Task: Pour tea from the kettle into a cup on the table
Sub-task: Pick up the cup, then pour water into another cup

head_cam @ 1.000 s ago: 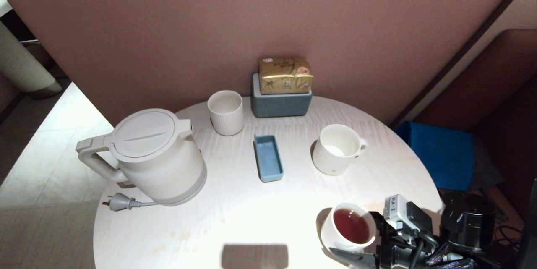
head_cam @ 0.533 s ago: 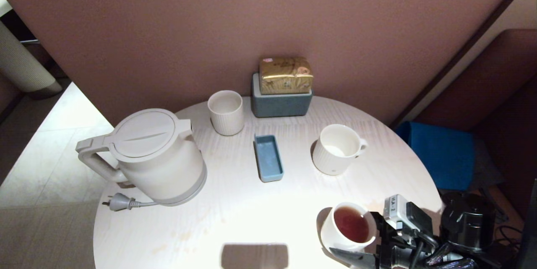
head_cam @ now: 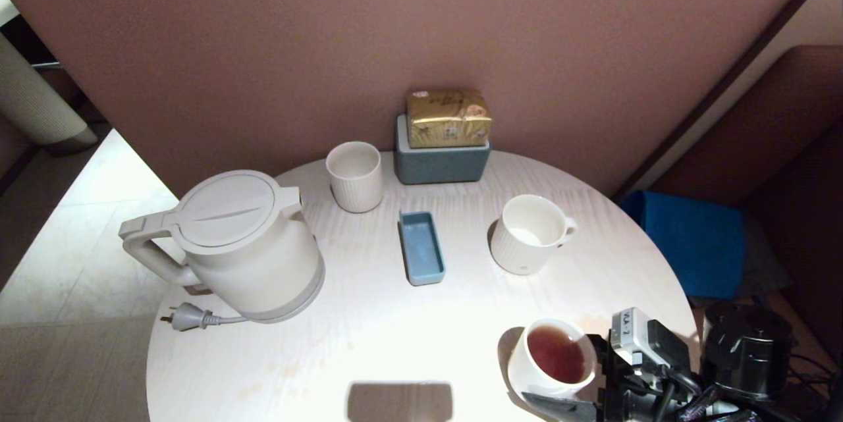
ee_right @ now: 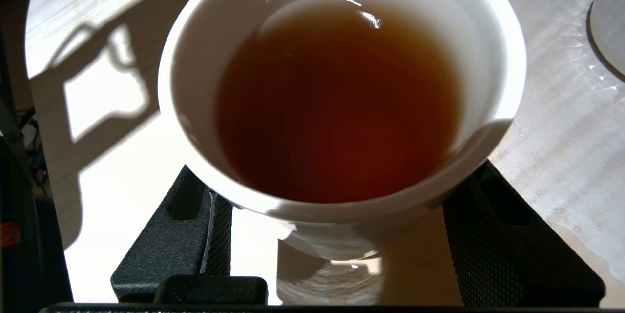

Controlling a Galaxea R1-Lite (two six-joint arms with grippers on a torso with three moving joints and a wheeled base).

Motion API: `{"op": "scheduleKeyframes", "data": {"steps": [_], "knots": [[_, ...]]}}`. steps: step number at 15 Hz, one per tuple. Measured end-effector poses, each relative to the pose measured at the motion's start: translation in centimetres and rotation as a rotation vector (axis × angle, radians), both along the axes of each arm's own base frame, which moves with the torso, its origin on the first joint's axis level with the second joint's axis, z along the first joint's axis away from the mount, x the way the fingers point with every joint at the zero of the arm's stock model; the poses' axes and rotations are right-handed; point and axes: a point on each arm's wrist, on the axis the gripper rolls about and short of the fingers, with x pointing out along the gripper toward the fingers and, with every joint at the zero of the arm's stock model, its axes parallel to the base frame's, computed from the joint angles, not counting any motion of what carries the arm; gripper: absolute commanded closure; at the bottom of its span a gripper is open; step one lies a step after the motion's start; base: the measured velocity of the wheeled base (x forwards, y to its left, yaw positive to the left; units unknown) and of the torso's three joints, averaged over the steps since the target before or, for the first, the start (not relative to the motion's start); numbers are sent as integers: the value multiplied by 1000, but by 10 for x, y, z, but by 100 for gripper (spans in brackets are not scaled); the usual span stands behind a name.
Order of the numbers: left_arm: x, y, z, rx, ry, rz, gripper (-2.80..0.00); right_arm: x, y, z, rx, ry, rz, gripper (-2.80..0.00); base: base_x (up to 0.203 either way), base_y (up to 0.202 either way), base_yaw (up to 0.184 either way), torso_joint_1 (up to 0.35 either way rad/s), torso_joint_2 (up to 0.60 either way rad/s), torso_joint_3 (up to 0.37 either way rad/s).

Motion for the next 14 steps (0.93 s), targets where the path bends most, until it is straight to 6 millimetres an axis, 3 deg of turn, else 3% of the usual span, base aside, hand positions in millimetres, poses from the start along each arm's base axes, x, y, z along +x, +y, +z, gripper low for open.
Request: {"op": "scheduleKeyframes", "data": {"steps": [14], "knots": [[0, 0, 0, 0, 0, 0, 0, -1, -8, 17, -28, -97, -209, 0, 0, 0, 0, 0, 0, 0]]}}
